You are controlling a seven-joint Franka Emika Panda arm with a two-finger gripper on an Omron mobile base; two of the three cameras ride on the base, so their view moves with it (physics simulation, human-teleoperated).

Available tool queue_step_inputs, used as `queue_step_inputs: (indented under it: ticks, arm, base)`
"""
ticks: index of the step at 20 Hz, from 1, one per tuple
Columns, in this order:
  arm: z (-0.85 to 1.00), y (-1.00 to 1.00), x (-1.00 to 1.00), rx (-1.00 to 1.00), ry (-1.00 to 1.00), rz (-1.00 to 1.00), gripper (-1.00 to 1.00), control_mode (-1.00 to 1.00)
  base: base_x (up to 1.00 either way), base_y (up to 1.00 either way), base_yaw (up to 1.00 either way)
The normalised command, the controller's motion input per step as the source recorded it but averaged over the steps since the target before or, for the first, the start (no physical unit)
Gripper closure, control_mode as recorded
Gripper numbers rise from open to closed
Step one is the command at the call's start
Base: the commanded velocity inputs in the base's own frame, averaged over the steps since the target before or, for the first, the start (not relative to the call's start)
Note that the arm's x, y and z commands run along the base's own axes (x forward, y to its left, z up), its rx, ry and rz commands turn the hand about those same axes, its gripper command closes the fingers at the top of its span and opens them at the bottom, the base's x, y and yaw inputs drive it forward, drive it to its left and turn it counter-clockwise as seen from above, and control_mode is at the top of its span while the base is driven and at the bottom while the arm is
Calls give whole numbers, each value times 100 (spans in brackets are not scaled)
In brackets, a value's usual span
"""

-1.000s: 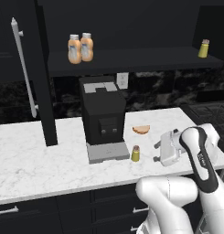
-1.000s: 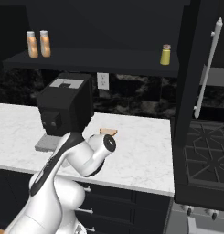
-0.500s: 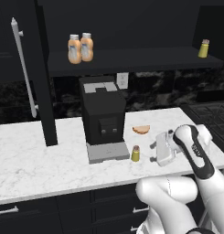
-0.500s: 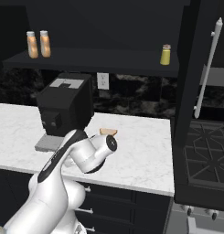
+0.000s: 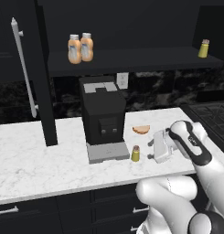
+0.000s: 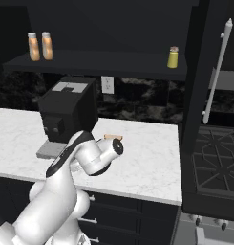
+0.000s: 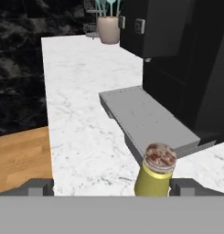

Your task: Put the shaker and condiment bottle from the counter next to their counterparts in the cabinet.

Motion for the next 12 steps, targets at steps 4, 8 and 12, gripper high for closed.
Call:
queue_step_inputs:
  ticks: [4,8,12]
  arm:
    - [-19,0,13,0,0,1,-100,-100]
    - [-15,0,14,0,0,1,-100,-100]
    - [-7,0,13,0,0,0,-100,-100]
  base:
    - [0,0,0]
    - [0,0,0]
    - [0,0,0]
